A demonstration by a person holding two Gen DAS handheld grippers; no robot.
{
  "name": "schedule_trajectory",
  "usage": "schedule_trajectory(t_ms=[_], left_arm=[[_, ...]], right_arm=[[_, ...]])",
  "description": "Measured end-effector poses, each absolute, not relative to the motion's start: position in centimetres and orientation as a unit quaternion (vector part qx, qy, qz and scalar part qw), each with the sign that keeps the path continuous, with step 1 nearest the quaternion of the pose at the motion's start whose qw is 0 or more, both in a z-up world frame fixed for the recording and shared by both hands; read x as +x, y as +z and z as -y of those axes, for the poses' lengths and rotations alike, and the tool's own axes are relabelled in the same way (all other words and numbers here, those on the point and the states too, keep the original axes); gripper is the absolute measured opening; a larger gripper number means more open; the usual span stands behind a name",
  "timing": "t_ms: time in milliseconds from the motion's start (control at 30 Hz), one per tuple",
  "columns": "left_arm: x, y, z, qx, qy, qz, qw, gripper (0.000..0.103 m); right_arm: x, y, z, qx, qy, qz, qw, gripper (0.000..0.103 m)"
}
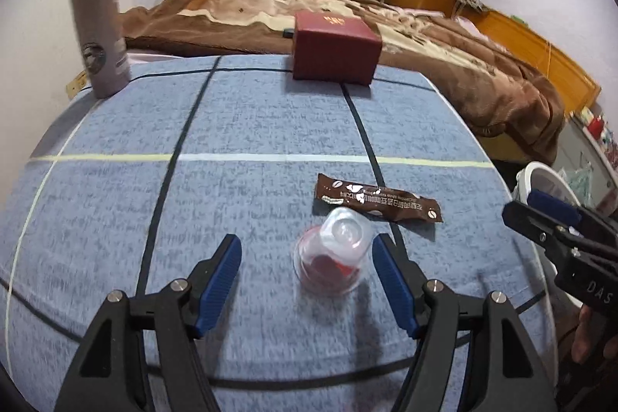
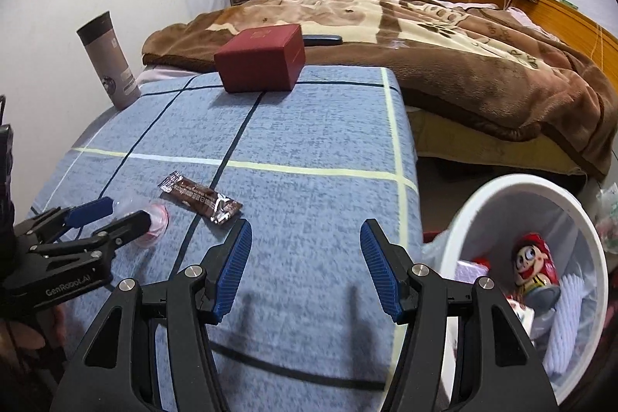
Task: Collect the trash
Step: 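Move both open tools back over the table toward the wrapper and cup, then grasp the brown snack wrapper with the right tool while the left tool grasps the clear cup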
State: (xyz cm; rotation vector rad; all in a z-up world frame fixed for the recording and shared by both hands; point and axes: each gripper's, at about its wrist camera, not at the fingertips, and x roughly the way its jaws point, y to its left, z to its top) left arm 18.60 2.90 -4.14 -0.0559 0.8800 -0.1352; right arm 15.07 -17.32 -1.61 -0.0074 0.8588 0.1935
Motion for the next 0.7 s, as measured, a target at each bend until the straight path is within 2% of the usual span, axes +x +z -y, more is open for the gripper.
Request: schedule_trajectory(t_ms=[100,200,333,400,700], left_arm=[[19.0,-4.2,-3.2,-0.023,-0.07,-0.425,0.902,0.072],[19.2,-4.2,-3.9,-0.027,-0.074,-0.423,0.903,0.067],[19.4,-4.3,-5.1,-0.037,-0.076,-0.423,0.902,0.047],[19.4,-4.5,-5.8,-0.041,-0.073,-0.427,0.9,0.041],[18.8,-4.5,-8.5,-0.063,-0.054,-0.426,0.901,0.04]], right_arm=[[15.7,-1.8,16.5,-0.015,0.102,-0.42,0.902,0.06],[16.3,-2.0,15.5,-0.022,0.12,-0.423,0.898,0.06],[17.0,-2.2,14.0,-0.046,0.142,-0.422,0.894,0.06],[17.3,-2.4,13.1,-0.052,0.16,-0.422,0.891,0.06],[18.3,-3.4,9.9,-0.089,0.205,-0.431,0.874,0.06]])
